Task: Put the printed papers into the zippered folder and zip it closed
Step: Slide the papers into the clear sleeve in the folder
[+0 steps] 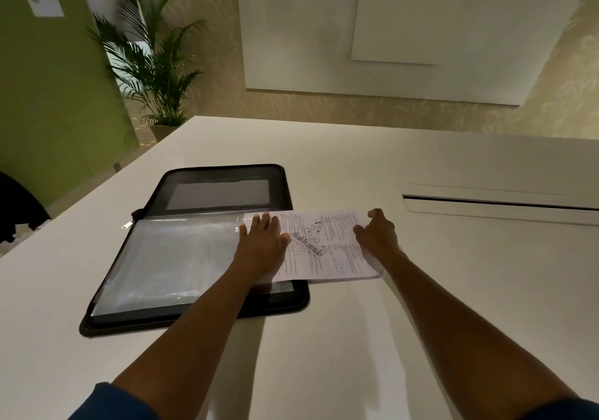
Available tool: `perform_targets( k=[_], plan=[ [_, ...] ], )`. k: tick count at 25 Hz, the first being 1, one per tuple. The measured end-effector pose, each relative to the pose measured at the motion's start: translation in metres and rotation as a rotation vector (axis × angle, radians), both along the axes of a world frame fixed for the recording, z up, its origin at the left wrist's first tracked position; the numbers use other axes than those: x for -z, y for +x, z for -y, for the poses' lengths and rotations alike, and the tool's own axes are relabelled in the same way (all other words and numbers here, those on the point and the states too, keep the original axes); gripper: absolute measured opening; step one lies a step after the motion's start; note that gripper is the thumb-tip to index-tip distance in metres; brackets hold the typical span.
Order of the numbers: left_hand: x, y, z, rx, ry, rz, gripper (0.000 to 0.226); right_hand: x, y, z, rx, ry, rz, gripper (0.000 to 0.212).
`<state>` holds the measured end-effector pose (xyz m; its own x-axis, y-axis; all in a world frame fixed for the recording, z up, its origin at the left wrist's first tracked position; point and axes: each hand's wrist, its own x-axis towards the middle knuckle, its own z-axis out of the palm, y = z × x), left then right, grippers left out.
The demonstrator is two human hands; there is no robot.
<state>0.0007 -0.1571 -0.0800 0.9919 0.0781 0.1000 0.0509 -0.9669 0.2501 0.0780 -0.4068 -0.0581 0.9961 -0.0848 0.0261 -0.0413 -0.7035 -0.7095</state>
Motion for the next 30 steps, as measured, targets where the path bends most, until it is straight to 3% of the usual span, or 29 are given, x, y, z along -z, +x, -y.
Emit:
perform_targets(
  k=[13,18,22,25,30],
  plan=[
    [-0.004,-0.002,0.001,0.006,-0.029,0.013,0.062,-0.001,-0.007,-0.057,-0.257,0.123,-0.048,0.043],
    [-0.004,-0.004,-0.012,-0.008,0.057,0.093,0.051,-0.007,-0.003,-0.072,-0.089,0.101,-0.078,0.042],
    [-0.005,-0.009,-0.031,-0.050,0.097,0.077,0.052,-0.007,-0.005,-0.084,-0.157,0.049,-0.081,0.011],
    [-0.007,-0.012,-0.034,-0.085,-0.012,0.043,0.060,-0.004,-0.010,-0.095,-0.220,0.025,-0.042,0.033],
    [-0.009,-0.015,-0.033,-0.091,-0.038,0.029,0.063,-0.002,-0.016,-0.115,-0.267,0.112,-0.045,0.005]
  ],
)
